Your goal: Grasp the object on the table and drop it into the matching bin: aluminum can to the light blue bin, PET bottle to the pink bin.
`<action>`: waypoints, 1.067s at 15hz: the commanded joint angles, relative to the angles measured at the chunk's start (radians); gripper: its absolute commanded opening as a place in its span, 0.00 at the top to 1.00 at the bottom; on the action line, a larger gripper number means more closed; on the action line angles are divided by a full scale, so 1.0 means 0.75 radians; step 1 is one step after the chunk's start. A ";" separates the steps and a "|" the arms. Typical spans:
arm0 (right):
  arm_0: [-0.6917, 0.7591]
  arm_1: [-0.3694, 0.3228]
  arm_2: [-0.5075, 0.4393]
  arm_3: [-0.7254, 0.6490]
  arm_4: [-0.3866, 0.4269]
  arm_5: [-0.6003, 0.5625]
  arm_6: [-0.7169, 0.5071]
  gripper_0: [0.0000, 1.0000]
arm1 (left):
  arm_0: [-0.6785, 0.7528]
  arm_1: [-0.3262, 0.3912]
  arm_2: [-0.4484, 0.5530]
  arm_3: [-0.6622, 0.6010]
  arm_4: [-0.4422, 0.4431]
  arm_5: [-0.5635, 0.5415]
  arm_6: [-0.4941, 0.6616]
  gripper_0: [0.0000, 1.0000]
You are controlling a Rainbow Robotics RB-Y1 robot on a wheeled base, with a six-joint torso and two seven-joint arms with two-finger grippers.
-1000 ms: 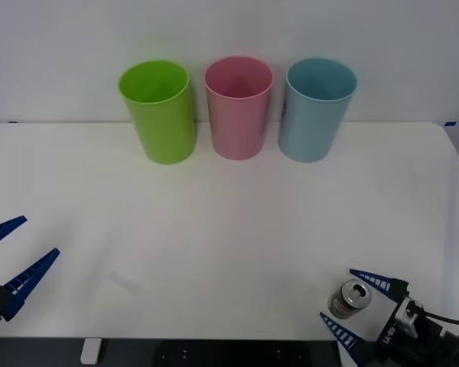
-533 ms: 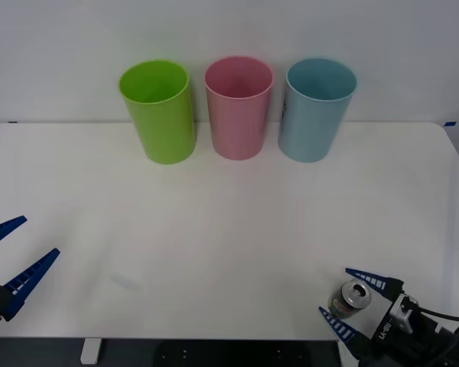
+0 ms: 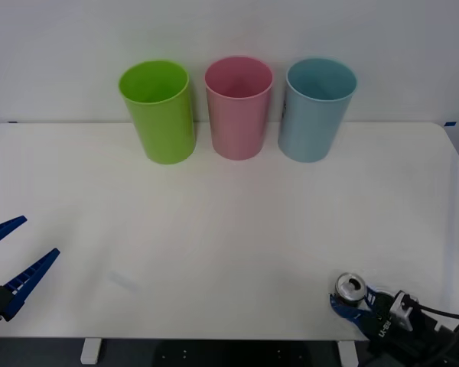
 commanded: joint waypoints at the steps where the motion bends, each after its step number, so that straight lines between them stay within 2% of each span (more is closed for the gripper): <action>1: -0.004 0.000 -0.001 -0.001 -0.017 -0.004 -0.005 1.00 | 0.000 0.000 0.000 0.000 0.000 0.000 0.000 0.00; 6: -0.018 0.000 -0.001 -0.048 -0.060 0.016 -0.058 1.00 | 0.000 0.000 0.000 0.000 0.000 0.000 0.000 0.00; 11: -0.008 -0.002 -0.001 -0.252 -0.072 0.092 -0.317 1.00 | 0.000 0.000 0.000 0.000 0.000 0.000 0.000 0.00; 16: -0.008 -0.002 -0.012 -0.481 -0.078 0.239 -0.545 1.00 | 0.000 0.000 0.000 0.000 0.000 0.000 0.000 0.00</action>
